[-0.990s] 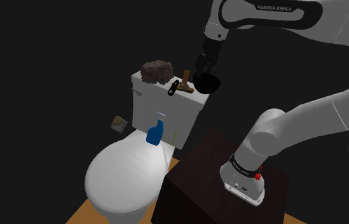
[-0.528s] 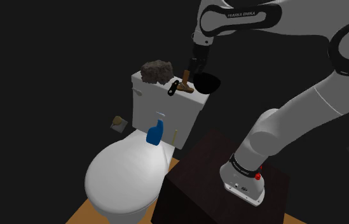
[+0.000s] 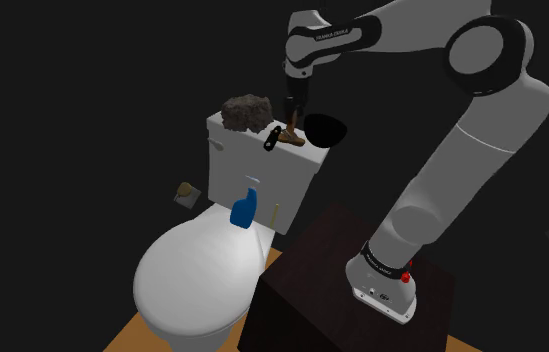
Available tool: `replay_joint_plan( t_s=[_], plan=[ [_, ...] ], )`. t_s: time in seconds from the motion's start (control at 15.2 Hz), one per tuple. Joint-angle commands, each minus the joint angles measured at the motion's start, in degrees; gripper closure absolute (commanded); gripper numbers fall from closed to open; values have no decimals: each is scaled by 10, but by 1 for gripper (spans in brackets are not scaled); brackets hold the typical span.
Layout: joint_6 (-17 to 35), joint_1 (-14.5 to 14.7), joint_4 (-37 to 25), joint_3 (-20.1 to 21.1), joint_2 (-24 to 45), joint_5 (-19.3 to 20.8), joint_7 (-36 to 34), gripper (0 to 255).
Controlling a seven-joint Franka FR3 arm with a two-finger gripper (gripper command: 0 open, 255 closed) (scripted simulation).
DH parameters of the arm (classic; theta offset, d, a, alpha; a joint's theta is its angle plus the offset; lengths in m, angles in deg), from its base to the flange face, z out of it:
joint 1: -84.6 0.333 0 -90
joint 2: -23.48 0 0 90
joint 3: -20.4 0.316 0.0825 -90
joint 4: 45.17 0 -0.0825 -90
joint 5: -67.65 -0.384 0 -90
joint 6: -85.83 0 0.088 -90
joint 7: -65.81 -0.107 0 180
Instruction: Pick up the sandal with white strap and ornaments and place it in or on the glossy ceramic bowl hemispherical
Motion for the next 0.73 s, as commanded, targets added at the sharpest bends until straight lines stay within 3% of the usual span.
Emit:
replay_joint_plan(
  t_s=[0.0, 0.33, 0.66],
  plan=[
    [8, -4, -35, -5, 47, 2, 21, 0],
    [15, -16, -134, -10, 163, 5, 64, 0],
    [51, -20, -105, -12, 170, 6, 64, 0]
  ],
)
